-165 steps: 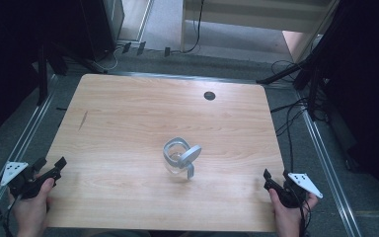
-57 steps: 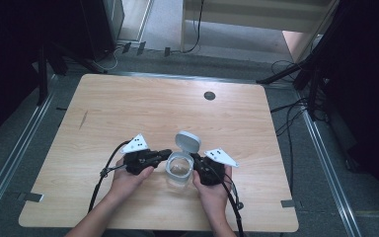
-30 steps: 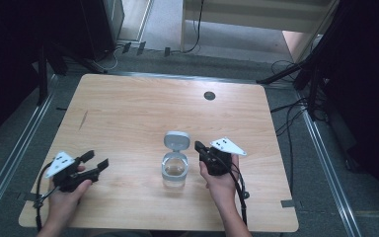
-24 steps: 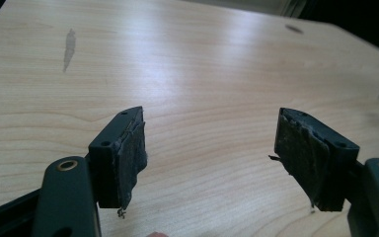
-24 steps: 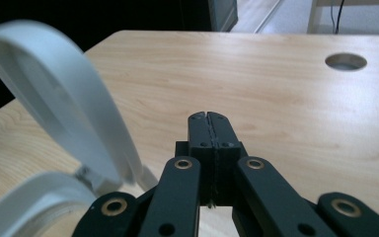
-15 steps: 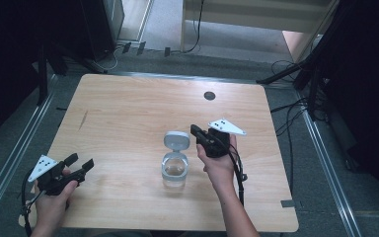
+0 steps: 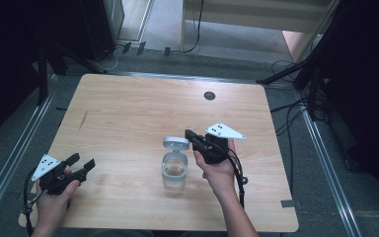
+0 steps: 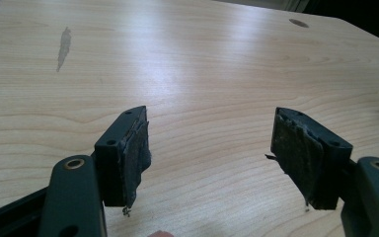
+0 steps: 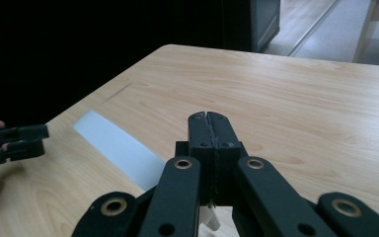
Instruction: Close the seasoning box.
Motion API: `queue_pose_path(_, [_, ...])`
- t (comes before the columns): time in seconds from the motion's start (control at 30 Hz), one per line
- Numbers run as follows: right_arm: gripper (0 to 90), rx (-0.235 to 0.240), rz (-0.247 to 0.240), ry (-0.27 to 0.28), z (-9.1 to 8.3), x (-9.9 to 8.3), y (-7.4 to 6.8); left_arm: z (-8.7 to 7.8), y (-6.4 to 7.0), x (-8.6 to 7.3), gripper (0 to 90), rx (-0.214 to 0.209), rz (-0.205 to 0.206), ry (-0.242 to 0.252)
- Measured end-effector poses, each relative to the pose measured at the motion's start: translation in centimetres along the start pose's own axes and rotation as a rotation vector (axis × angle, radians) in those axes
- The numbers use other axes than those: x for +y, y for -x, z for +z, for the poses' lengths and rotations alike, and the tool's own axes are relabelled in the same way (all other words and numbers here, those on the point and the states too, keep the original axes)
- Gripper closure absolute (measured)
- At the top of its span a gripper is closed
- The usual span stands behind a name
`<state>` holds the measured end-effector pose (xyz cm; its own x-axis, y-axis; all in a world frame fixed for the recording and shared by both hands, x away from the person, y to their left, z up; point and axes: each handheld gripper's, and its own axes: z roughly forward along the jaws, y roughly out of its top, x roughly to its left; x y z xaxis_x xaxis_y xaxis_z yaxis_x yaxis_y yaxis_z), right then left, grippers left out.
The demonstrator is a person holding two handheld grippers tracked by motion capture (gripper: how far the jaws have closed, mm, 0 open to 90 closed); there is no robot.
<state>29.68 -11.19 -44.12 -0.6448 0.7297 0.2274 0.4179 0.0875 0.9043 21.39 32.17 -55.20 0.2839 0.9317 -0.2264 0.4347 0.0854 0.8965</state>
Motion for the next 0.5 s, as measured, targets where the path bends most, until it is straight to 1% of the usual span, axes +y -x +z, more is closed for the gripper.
queue_pose_path(0.07, [90.0, 0.004, -0.003, 0.002, -0.2, -0.1, -0.2, 0.0, 0.0, 0.0, 30.6, -0.001, -0.002, 0.001])
queue_pose_path(0.17, [90.0, 0.026, -0.012, -0.007, -0.9, -0.9, -1.0, 0.0, 0.0, 0.0, 30.8, 0.002, 0.001, -0.002])
queue_pose_path(0.2, [90.0, 0.026, -0.012, -0.007, -0.9, -0.9, -1.0, 0.0, 0.0, 0.0, 30.9, 0.002, 0.001, -0.002])
queue_pose_path(0.27, [90.0, 0.033, -0.03, -0.013, -1.4, -1.6, -1.7, 0.0, 0.0, 0.0, 31.0, 0.001, 0.001, -0.001])
queue_pose_path(0.3, [90.0, 0.029, -0.039, -0.015, -1.5, -1.7, -1.9, 0.0, 0.0, 0.0, 31.0, 0.001, 0.002, -0.001])
queue_pose_path(0.43, [89.7, 0.017, -0.049, -0.01, -2.0, -1.9, -1.9, 0.0, 0.0, 0.0, 31.1, 0.0, 0.002, -0.002])
queue_pose_path(0.5, [87.8, 0.005, -0.05, -0.002, -2.4, -2.0, -1.5, 0.0, 0.0, 0.0, 31.1, 0.001, 0.001, 0.0])
